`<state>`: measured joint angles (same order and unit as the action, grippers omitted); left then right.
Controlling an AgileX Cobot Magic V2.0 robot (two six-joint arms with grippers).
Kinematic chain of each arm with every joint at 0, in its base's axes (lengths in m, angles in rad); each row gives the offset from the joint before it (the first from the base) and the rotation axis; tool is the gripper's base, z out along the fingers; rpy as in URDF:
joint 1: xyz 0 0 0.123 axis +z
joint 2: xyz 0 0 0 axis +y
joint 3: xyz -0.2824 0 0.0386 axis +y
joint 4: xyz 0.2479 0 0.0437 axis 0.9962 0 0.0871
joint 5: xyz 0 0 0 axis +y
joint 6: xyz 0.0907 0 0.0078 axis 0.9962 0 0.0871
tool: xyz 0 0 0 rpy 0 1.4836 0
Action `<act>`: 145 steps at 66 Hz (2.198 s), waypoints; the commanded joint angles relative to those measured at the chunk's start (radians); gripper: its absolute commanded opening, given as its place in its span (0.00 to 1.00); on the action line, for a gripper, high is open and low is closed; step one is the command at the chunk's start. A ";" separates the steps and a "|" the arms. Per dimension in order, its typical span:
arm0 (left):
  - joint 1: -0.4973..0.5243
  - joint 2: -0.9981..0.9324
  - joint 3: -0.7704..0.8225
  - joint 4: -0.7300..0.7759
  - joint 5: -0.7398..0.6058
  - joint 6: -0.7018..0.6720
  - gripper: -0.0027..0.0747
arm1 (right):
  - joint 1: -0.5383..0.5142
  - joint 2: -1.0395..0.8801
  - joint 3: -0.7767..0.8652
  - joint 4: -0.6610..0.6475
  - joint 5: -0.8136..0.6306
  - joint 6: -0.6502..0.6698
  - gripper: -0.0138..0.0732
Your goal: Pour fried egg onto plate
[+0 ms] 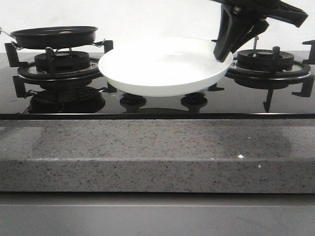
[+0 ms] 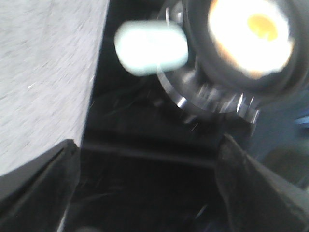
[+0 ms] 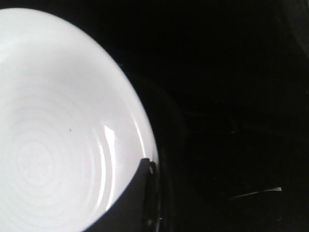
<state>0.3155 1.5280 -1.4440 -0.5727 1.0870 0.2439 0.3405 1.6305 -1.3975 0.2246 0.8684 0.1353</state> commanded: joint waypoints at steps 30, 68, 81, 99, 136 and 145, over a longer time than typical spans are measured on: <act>0.080 0.240 -0.041 -0.658 0.017 0.166 0.77 | -0.001 -0.037 -0.023 0.013 -0.043 -0.008 0.08; 0.080 0.296 -0.041 -0.798 0.085 0.166 0.53 | -0.001 -0.037 -0.023 0.013 -0.043 -0.008 0.08; 0.080 0.296 -0.041 -0.806 0.101 0.145 0.43 | -0.001 -0.037 -0.023 0.013 -0.043 -0.008 0.08; 0.080 0.296 -0.041 -0.806 0.119 0.141 0.38 | -0.001 -0.037 -0.023 0.013 -0.043 -0.008 0.08; 0.080 0.290 -0.042 -0.835 0.119 0.168 0.01 | -0.001 -0.037 -0.023 0.013 -0.043 -0.008 0.08; 0.080 0.280 -0.042 -0.896 0.124 0.175 0.01 | -0.001 -0.037 -0.023 0.013 -0.043 -0.008 0.08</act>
<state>0.3930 1.8707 -1.4532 -1.3366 1.1768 0.4052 0.3405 1.6305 -1.3975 0.2246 0.8684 0.1335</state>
